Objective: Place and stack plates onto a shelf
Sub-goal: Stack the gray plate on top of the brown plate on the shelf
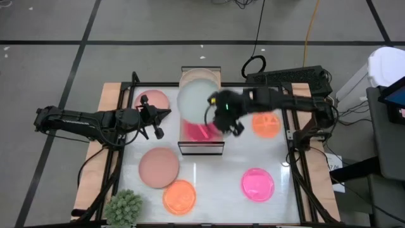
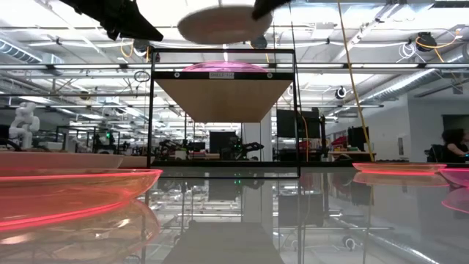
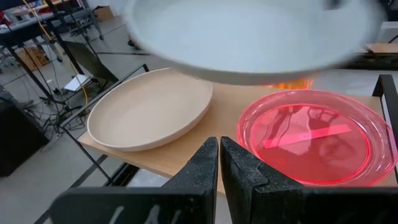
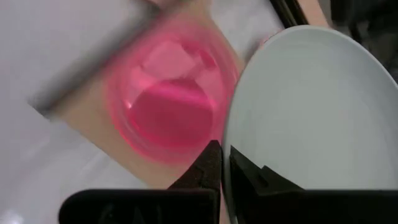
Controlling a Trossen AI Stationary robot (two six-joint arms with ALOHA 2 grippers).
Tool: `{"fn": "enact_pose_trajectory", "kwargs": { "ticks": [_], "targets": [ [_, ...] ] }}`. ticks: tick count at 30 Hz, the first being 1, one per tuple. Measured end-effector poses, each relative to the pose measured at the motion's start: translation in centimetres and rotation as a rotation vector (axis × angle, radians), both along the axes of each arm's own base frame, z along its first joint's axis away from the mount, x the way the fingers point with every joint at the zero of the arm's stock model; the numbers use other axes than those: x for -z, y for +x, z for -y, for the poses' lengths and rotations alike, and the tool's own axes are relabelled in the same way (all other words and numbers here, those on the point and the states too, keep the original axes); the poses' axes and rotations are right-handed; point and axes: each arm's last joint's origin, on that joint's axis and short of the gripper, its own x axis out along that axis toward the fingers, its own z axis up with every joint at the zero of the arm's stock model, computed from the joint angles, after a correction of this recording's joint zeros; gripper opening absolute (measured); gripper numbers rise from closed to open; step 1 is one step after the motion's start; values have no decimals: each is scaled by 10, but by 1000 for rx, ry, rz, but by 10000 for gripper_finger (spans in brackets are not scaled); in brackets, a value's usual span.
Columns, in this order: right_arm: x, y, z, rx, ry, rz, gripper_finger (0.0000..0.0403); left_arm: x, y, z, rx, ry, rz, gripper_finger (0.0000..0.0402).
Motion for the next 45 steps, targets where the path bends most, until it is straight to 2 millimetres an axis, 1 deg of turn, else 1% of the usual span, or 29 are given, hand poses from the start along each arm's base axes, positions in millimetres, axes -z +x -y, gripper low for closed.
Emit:
{"fn": "enact_pose_trajectory", "kwargs": {
  "ticks": [4,8,13,16,21,23,27,33,39,42,45],
  "targets": [
    [0,-5,37,6,20,-2,0,0,0,0,2,6,-4,23],
    [-1,-9,67,2,36,35,0,0,0,0,7,20,-11,23],
    [-5,-14,95,-22,100,119,0,0,1,1,55,33,-24,23],
    [-2,-12,109,-28,152,157,0,0,1,1,62,54,-33,23],
    [23,-4,131,-16,205,233,0,-1,1,0,62,67,-33,23],
    [35,-3,137,8,217,239,0,-1,1,0,62,67,-33,23],
    [51,-3,143,46,240,233,0,-1,1,0,64,73,-38,23],
    [68,-3,144,61,257,221,0,-1,1,0,65,76,-40,23],
    [93,-1,145,66,253,245,3,-1,1,0,66,79,-41,23],
    [99,-1,145,70,254,241,3,-1,1,0,66,78,-41,23],
    [100,-1,145,92,272,241,4,-1,1,0,66,78,-41,23]
  ]
}}
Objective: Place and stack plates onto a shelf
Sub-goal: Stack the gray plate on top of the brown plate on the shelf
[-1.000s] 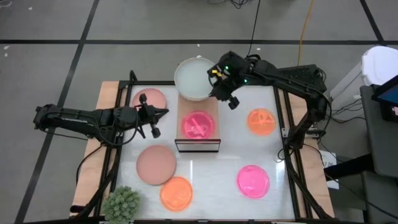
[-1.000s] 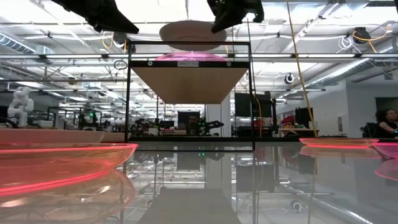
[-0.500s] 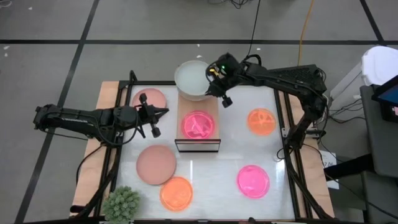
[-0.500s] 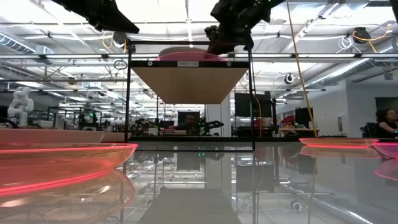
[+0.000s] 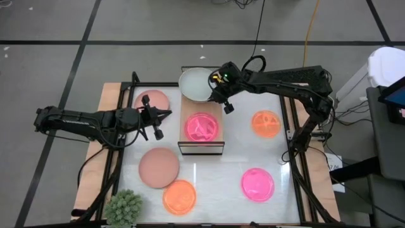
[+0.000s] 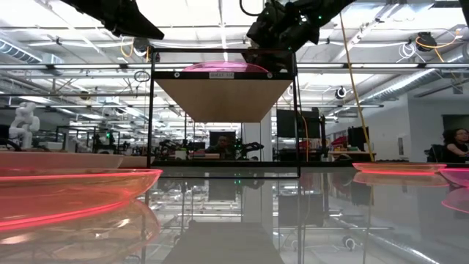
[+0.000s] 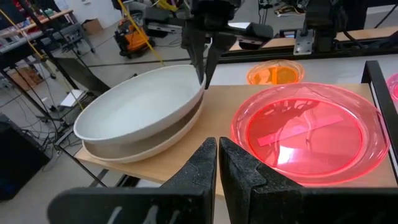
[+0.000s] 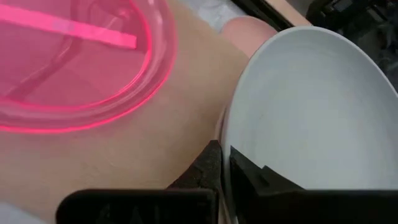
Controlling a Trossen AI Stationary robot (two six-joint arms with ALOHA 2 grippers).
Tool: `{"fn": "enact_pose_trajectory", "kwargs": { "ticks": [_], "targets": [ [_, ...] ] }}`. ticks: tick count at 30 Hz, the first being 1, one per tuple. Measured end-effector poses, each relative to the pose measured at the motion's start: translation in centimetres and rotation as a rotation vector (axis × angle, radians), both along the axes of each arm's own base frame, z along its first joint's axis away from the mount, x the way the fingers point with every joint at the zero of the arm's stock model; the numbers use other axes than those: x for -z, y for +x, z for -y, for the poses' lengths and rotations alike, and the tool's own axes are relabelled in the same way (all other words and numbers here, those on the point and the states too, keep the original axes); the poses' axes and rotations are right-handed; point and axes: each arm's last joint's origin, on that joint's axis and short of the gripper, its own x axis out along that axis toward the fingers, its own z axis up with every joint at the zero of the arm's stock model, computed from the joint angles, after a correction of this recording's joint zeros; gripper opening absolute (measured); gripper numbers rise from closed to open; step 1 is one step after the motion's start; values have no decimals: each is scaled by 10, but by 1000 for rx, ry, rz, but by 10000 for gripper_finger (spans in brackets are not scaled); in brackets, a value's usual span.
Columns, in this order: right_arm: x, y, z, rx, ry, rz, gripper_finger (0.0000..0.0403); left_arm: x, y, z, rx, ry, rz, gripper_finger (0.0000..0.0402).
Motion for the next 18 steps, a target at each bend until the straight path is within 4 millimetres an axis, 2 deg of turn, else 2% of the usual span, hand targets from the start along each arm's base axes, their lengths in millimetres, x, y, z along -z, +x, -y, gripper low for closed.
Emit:
{"fn": "enact_pose_trajectory", "kwargs": {
  "ticks": [9,18],
  "targets": [
    [-3,2,3,56,-23,19,33,0,0,0,-1,-2,1,23],
    [-6,2,-2,88,23,26,64,0,0,0,-1,-3,2,23]
  ]
}}
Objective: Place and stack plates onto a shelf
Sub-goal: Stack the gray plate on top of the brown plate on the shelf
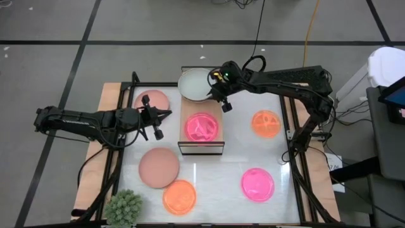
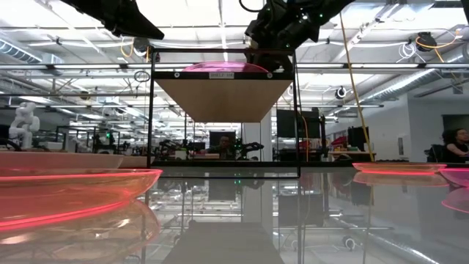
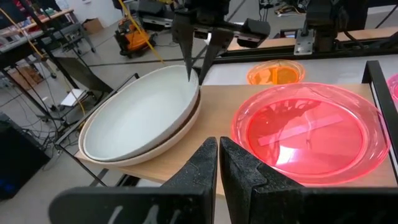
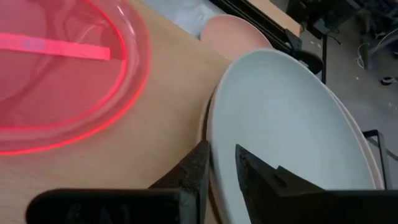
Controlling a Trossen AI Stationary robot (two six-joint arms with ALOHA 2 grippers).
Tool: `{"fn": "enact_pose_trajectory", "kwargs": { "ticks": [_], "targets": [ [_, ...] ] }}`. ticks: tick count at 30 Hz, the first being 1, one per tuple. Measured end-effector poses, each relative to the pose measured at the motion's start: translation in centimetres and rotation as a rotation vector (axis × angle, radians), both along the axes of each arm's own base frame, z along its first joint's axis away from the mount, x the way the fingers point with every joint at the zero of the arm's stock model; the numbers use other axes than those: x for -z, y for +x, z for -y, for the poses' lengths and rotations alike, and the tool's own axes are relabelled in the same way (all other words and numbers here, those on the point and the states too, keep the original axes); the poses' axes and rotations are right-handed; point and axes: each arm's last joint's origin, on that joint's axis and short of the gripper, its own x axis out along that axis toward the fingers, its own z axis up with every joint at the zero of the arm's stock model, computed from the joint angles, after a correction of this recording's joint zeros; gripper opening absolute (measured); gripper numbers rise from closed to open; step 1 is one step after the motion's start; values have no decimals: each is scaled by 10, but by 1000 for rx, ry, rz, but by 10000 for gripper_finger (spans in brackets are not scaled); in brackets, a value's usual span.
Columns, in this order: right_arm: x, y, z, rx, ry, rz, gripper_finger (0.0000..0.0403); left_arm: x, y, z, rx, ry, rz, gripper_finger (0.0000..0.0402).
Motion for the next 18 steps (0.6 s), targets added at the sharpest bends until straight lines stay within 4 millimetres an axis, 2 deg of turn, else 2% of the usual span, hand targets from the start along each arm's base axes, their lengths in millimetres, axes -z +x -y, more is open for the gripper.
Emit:
{"fn": "enact_pose_trajectory", "kwargs": {
  "ticks": [10,18],
  "targets": [
    [-6,-1,-11,35,1,-13,68,0,0,0,0,-1,1,23],
    [-6,-2,-10,70,42,-15,7,0,0,0,0,-1,0,23]
  ]
}}
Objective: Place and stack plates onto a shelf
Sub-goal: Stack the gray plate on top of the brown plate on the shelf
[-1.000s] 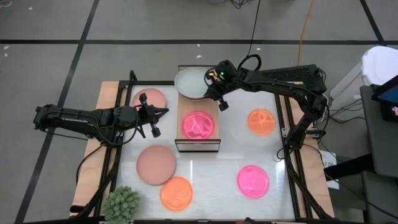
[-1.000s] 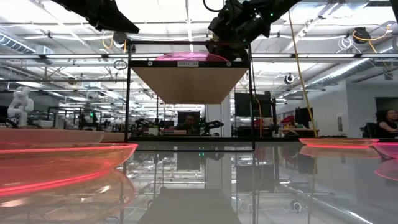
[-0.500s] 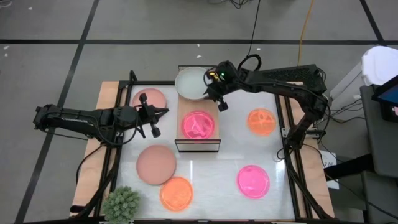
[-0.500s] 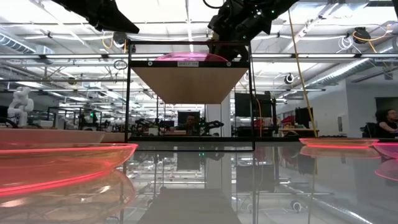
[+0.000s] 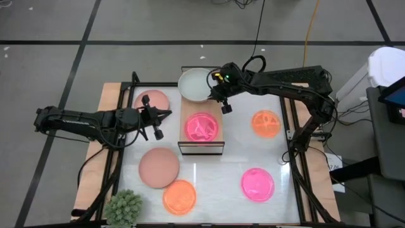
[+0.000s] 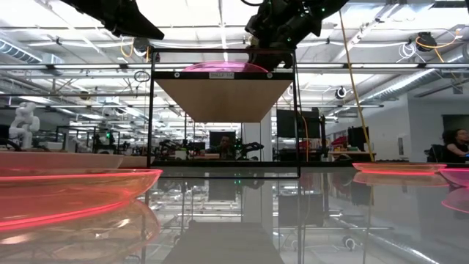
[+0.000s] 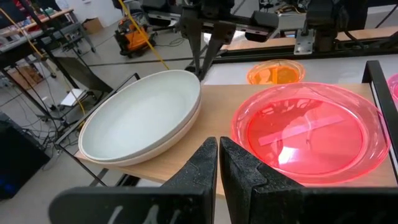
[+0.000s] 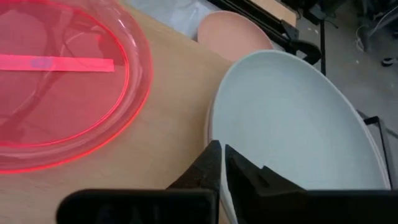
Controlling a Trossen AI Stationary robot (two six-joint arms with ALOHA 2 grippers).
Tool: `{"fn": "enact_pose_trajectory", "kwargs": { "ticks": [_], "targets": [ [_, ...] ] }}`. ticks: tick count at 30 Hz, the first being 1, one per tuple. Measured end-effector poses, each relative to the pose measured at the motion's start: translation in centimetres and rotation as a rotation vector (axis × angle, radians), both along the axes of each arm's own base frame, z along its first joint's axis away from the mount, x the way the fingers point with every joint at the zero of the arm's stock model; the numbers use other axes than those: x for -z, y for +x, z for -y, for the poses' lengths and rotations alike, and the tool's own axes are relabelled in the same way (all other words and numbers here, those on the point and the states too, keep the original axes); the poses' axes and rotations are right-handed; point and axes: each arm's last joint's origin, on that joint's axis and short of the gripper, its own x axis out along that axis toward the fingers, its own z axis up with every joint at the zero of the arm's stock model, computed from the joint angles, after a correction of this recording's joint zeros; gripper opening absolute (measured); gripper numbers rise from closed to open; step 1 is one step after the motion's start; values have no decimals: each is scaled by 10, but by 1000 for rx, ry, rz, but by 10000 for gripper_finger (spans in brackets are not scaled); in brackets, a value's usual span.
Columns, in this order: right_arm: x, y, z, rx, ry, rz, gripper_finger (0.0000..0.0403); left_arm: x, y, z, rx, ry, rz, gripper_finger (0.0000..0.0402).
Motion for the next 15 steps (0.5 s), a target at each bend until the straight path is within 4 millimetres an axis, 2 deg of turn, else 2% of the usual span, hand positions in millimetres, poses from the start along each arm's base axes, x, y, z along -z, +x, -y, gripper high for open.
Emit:
{"fn": "enact_pose_trajectory", "kwargs": {
  "ticks": [8,15],
  "targets": [
    [21,-4,2,13,13,-20,1,0,0,0,0,0,0,23],
    [8,-5,1,10,-26,56,1,0,0,-1,-3,2,0,23]
  ]
}}
